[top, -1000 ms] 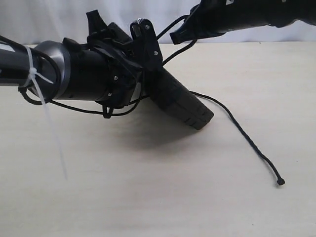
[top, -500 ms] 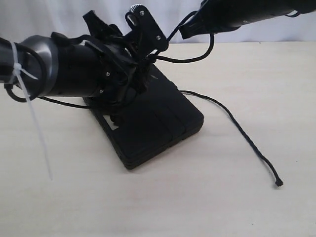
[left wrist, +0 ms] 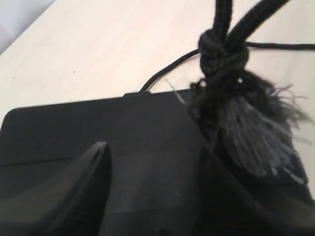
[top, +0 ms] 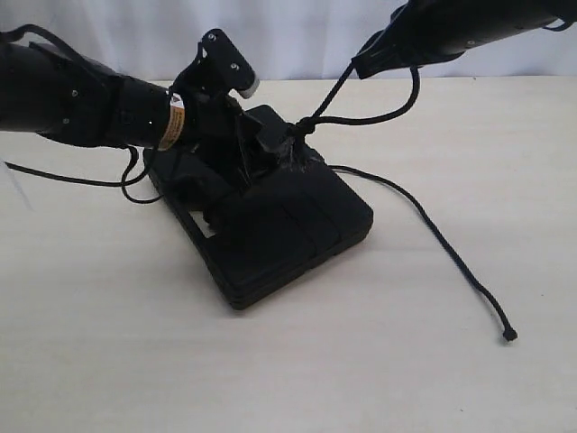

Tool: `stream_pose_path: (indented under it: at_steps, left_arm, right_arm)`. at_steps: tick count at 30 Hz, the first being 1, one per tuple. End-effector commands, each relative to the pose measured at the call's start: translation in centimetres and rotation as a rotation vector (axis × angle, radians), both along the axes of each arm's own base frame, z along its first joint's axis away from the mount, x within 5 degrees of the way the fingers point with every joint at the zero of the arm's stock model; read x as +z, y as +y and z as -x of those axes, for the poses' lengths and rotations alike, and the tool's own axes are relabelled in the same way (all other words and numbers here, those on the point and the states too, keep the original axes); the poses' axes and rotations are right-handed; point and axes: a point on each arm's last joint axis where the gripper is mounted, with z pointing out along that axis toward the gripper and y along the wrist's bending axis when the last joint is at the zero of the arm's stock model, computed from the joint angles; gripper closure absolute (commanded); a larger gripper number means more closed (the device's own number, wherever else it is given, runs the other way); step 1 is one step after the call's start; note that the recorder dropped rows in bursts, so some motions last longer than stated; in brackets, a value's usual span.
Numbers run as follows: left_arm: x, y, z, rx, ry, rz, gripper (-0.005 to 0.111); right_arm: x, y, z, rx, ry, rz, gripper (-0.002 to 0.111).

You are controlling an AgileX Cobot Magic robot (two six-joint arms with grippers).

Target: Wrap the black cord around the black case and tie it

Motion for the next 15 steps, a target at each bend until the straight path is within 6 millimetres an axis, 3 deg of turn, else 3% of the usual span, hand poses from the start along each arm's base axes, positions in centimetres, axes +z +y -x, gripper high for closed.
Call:
stream_pose_path:
  at_steps: [1,11,13,15]
  left_arm:
    - [1.2,-0.5,0.3,-0.151,-0.087,0.128,0.054]
    - [-1.8,-1.3,-1.3,-0.113,-0.123,0.233,0.054]
    - [-2.2,-1.3,-1.8,-0.097,-0.114,0.246,0.058]
    - [-2.3,-1.5,-2.0,-0.094,-0.114,0.265,0.070]
  right_arm:
    - [0.5,-0.3,0.0,0.000,-0.022,0.009,0.104]
    - [0.5,-0.3,0.0,0.000,-0.022,0.009,0.104]
    - [0.5,-0.3,0.0,0.000,-0.023,0.009,0.104]
    - [0.5,-0.3,0.0,-0.004,-0.021,0.004,0.103]
